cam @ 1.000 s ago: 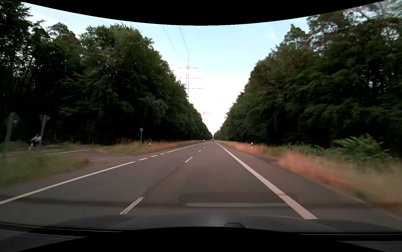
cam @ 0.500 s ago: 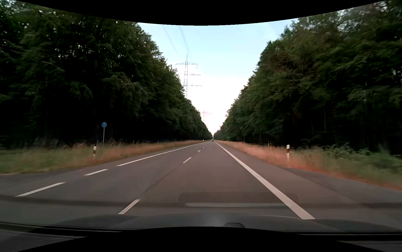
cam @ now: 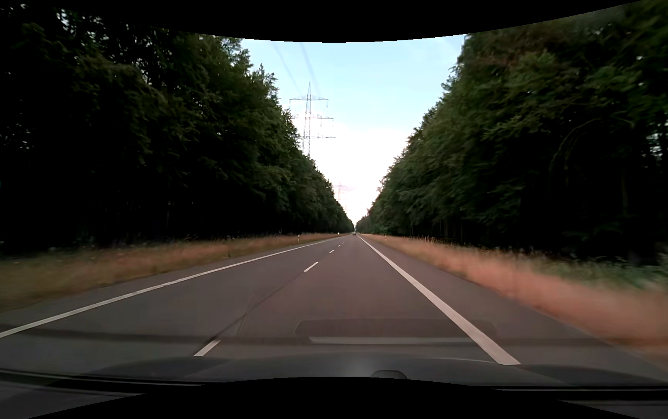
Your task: Follow the waypoints while adhering to traffic rules and regulations
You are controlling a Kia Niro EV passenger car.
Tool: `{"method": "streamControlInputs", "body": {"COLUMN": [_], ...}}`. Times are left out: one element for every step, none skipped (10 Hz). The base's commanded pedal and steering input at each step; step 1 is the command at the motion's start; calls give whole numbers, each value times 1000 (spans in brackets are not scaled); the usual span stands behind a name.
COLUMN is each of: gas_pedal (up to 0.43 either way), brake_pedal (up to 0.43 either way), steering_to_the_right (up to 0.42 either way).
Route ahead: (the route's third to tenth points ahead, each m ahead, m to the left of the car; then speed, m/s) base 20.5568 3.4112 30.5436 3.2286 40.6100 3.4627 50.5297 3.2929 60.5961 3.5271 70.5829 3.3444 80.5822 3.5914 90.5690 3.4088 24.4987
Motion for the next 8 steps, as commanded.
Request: {"method": "streamControlInputs", "body": {"gas_pedal": [47, 47, 47, 47, 47, 47, 47, 47], "brake_pedal": [0, 0, 0, 0, 0, 0, 0, 0], "steering_to_the_right": [-3, -2, -3, -3, -3, -3, -2, -2]}}
